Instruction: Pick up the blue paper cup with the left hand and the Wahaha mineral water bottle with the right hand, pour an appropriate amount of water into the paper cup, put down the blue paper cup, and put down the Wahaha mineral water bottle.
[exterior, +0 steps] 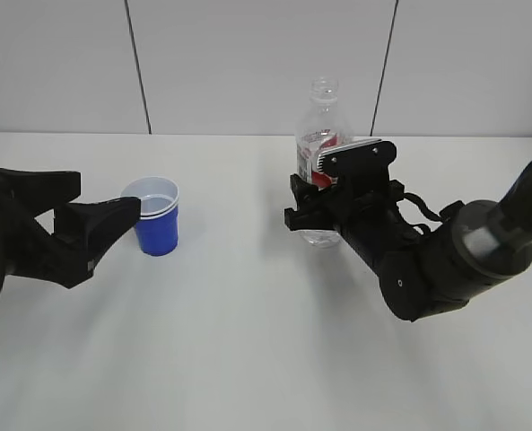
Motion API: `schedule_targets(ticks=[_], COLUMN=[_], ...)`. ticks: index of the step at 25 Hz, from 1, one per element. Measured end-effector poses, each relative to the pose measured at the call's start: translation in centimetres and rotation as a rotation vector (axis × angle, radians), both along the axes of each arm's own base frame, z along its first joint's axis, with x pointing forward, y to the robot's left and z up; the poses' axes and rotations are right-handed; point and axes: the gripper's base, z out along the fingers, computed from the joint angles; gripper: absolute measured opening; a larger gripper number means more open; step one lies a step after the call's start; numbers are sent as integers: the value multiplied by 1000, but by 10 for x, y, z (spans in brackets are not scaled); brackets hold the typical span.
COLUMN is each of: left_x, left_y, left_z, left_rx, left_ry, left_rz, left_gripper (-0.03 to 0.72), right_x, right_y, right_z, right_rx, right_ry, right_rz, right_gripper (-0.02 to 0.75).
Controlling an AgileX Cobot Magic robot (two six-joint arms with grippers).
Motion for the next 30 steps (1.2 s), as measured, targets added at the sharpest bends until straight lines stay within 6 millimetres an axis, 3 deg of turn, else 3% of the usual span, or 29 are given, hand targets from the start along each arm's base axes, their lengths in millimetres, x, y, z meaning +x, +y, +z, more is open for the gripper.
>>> schedule_targets(ticks=[5, 13, 24, 30], left_x=[0, 0, 0, 0], left_y=[0, 0, 0, 0], left_z=[-1, -1, -1, -2], left_rx=[4, 5, 5, 11], left_ry=[7, 8, 8, 16], left_rz=[0, 0, 0, 1], left_gripper=[602, 595, 594, 593], right_x=[2, -2, -28, -53], right_y=[-2, -4, -11, -21], right_z=[2, -3, -25, -37], right_rx=[20, 12, 15, 19], right_ry=[-10, 21, 137, 177], right_rz=[-36, -34, 17, 30], right_gripper=[618, 627, 629, 630])
